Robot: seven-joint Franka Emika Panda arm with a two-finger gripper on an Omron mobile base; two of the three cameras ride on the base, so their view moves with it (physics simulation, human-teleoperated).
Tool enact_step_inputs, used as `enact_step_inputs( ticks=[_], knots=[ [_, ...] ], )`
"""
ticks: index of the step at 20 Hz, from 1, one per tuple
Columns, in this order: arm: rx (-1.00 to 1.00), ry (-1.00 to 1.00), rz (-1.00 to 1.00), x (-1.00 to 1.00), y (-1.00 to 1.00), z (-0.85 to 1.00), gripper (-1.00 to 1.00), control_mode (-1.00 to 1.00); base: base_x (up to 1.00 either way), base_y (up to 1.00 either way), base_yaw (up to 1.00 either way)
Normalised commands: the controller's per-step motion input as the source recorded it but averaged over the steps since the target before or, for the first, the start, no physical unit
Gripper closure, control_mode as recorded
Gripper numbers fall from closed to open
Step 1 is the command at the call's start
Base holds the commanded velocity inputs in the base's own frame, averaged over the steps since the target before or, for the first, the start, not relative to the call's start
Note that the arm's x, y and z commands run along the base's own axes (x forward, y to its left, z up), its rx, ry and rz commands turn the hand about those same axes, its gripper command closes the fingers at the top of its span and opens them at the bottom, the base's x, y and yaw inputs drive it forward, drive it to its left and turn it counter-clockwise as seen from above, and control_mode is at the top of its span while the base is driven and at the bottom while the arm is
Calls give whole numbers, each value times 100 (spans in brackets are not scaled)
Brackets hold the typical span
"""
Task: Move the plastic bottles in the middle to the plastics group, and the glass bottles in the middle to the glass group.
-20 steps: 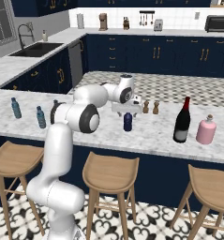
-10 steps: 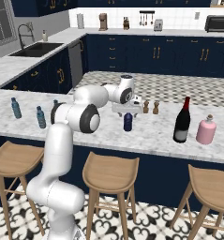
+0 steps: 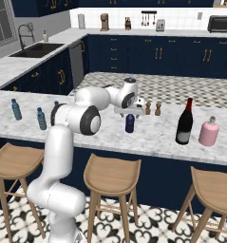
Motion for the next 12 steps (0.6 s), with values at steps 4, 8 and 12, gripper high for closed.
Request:
enact_step_inputs(
  ticks=[4,8,12],
  knots=[
    [0,-5,1,0,0,-7,-100,-100,0,0,0],
    [0,-6,0,-1,0,0,-100,-100,0,0,0],
    [0,-1,0,0,0,0,100,-100,0,0,0]
  ],
)
